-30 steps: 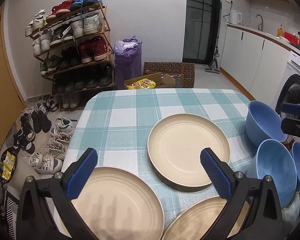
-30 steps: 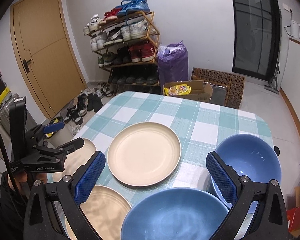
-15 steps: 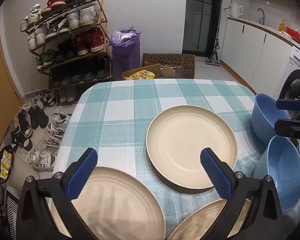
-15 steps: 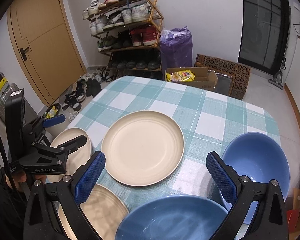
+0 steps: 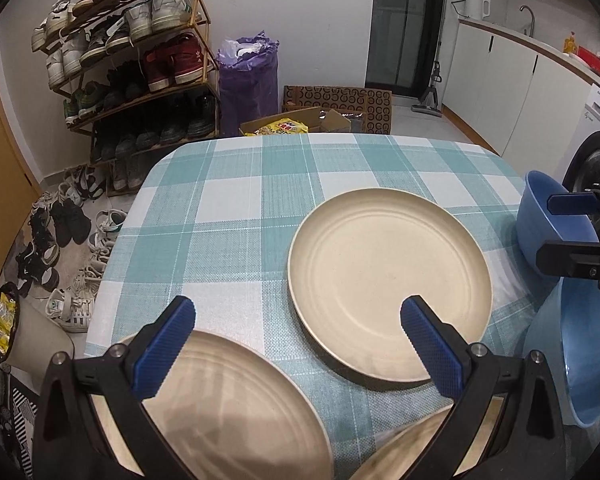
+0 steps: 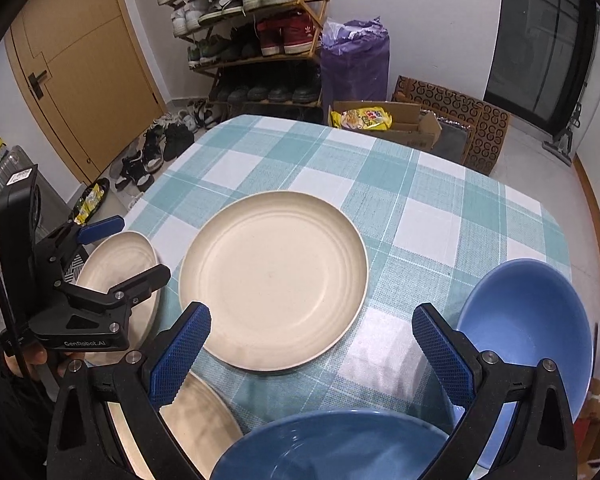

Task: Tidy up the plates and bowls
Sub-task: 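Close the left gripper on the plate rim while the right gripper grips the opposite rim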

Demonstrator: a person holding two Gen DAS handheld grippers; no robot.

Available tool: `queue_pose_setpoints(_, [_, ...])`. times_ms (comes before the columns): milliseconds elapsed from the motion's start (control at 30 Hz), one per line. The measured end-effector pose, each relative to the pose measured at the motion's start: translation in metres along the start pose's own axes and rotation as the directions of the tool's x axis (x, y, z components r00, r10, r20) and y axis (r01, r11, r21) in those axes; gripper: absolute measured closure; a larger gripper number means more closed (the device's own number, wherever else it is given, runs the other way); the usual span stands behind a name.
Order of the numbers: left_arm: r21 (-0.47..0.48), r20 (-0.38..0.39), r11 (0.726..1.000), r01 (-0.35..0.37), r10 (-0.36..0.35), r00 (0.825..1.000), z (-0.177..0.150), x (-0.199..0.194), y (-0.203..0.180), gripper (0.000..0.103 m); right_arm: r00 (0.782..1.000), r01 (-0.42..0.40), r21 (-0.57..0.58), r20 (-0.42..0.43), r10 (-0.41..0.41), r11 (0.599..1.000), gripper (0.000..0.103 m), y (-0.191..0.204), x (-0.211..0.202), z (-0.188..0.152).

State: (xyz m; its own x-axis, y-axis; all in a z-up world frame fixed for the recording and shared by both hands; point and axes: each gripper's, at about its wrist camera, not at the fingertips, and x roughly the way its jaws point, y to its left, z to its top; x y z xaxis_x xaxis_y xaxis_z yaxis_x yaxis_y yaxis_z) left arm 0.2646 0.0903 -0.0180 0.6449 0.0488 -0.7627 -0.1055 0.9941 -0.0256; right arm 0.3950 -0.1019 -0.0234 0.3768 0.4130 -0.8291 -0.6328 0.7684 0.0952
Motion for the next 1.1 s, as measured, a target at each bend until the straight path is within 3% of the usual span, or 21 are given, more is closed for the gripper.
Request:
queue_pose_setpoints(700, [-0.006, -0.064, 1.000, -0.011, 0.011, 0.998, 0.008, 0.022, 0.006, 0.000, 0.992, 0.001, 0.057, -0.125, 0.006, 0.998, 0.000, -0.021, 0.046, 0.023])
queue_pose_setpoints(1100, [-0.014, -0.124, 0.999, 0.029, -0.031, 0.992, 0.003, 0.041, 0.005, 0.003, 0.976, -0.017, 0.073, -0.216, 0.032, 0.997, 0.000, -0.025, 0.078, 0.021])
